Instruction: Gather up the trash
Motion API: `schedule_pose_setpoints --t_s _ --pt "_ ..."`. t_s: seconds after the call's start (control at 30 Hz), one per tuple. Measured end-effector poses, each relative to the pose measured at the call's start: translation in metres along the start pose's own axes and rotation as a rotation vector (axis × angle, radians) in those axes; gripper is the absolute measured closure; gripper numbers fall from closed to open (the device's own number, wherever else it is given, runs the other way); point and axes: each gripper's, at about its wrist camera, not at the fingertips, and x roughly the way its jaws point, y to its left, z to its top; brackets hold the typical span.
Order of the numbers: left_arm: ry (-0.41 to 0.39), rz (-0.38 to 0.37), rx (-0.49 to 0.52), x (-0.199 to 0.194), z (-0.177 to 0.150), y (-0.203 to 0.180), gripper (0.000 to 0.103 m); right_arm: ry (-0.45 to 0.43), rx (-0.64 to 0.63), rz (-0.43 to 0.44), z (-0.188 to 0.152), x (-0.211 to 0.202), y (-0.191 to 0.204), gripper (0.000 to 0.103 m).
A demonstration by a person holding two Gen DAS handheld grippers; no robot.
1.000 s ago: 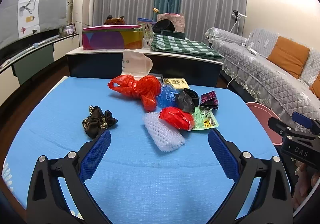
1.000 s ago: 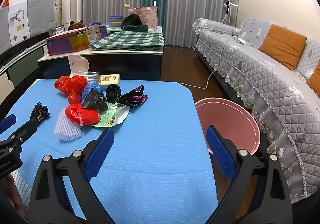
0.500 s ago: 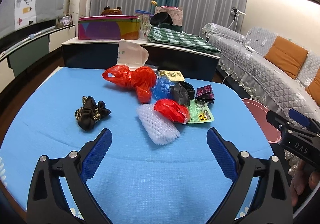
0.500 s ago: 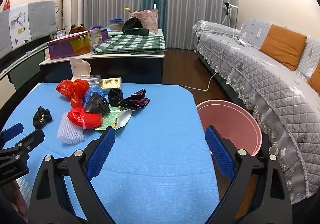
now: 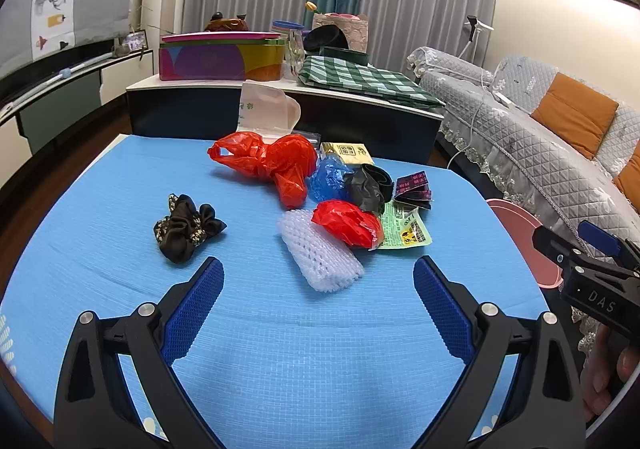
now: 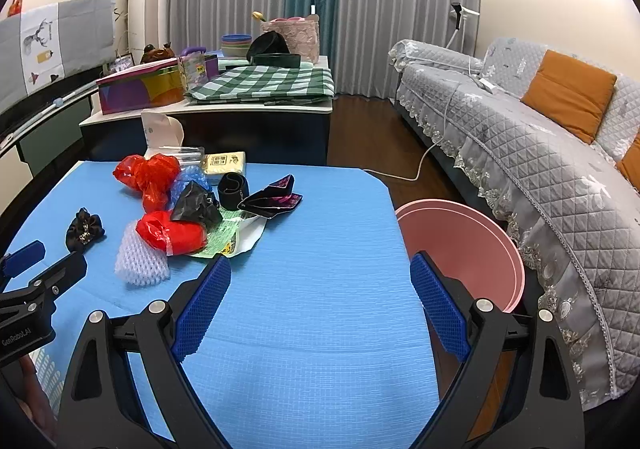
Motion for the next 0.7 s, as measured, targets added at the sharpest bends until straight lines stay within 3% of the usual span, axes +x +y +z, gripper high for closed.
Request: schedule_pose_setpoints --t_s 0.53,0.7 --pt "0.001 0.001 0.000 -0.0005 -0.0001 0.0002 0.011 0.001 -0.002 0.005 -0.0005 -0.0001 -0.0004 0.015" --pt "0.000 0.001 -0.001 0.0000 0.0003 0.0002 0.011 0.005 -0.006 0.010 -0.0012 0.0002 0.0010 0.021"
